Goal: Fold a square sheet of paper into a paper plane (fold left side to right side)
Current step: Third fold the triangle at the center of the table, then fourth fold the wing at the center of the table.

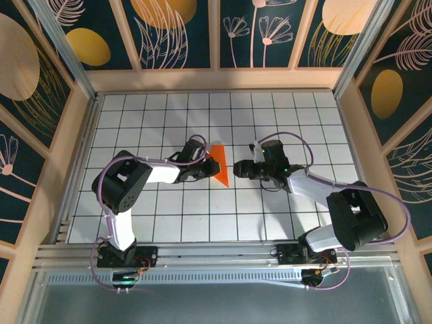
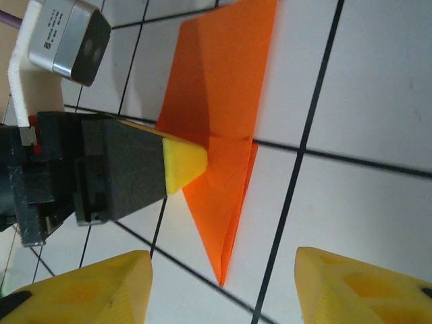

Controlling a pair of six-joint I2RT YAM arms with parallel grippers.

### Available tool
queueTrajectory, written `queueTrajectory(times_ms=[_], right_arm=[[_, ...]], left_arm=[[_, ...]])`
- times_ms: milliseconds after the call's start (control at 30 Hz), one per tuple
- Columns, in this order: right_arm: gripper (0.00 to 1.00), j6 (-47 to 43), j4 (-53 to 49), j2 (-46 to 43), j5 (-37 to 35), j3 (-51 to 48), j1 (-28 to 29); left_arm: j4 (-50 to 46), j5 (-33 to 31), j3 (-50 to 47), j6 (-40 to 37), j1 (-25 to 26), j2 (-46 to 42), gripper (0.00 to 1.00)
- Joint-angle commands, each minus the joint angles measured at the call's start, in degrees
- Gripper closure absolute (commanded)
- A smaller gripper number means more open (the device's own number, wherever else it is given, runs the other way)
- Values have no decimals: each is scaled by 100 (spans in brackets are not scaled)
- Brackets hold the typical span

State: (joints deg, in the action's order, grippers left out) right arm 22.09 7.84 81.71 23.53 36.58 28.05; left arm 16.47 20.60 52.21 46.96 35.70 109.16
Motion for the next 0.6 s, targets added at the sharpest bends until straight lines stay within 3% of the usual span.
queueTrajectory(times_ms=[0, 233, 567], right_arm=[[41, -265, 747, 368, -22, 84, -15], [43, -507, 1018, 1201, 450, 539, 164], [48, -605, 1238, 2094, 473, 1176, 297]], left_arm=[[-103, 143, 168, -86, -91, -270, 79], [-30, -117, -404, 25, -568, -1005, 64], [423, -39, -1034, 364, -880, -1319, 57]])
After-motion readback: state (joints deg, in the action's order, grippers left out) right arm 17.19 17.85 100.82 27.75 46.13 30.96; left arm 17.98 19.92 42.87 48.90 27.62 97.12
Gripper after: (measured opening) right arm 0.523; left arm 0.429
